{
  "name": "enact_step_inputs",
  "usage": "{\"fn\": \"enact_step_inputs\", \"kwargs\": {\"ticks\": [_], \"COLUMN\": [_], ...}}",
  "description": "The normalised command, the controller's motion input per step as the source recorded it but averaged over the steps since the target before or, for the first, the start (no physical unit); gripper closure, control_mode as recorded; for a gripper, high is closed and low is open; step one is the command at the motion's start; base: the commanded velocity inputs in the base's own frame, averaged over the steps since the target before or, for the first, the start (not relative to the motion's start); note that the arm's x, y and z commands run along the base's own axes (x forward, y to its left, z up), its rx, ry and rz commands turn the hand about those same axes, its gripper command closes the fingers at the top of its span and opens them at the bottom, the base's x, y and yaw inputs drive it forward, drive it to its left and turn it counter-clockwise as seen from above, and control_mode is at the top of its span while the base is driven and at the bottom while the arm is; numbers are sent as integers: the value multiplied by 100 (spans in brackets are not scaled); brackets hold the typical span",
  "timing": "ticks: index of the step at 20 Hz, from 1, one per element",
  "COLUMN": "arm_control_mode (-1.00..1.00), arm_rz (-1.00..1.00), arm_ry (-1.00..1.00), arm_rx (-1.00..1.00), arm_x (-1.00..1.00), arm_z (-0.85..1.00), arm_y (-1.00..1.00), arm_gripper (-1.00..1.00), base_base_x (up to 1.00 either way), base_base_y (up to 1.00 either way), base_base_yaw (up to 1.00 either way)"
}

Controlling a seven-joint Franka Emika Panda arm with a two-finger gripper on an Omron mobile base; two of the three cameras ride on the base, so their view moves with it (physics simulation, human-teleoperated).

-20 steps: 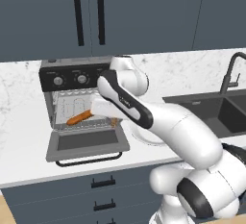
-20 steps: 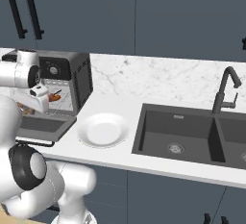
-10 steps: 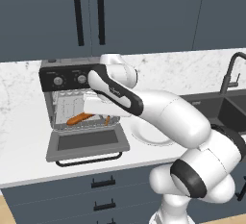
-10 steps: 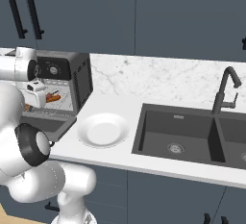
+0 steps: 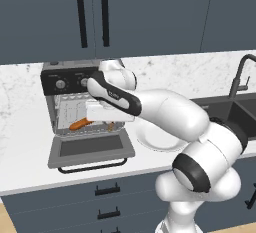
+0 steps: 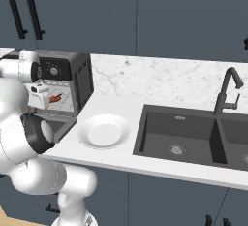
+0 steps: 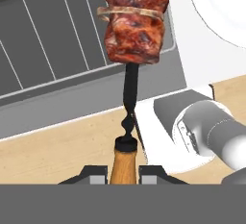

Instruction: Pick up the kebab skewer and baguette bread, and place them inside the toaster oven. Close the toaster oven door and start by setting the timer.

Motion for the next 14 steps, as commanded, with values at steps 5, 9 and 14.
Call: {"fn": "enact_step_inputs", "kwargs": {"ticks": [5, 9, 14], "arm_control_mode": [-100, -100, -100], "arm_rz": [0, 0, 0], "arm_ry": [0, 1, 3], "arm_rx": [-2, -2, -1], "arm_x": [28, 39, 40], "arm_z": [-1, -3, -27], "arm_y": [0, 0, 0], "arm_gripper": [100, 100, 100], "base_base_x": [0, 0, 0], "base_base_y": [0, 0, 0], "base_base_yaw": [0, 0, 0]}}
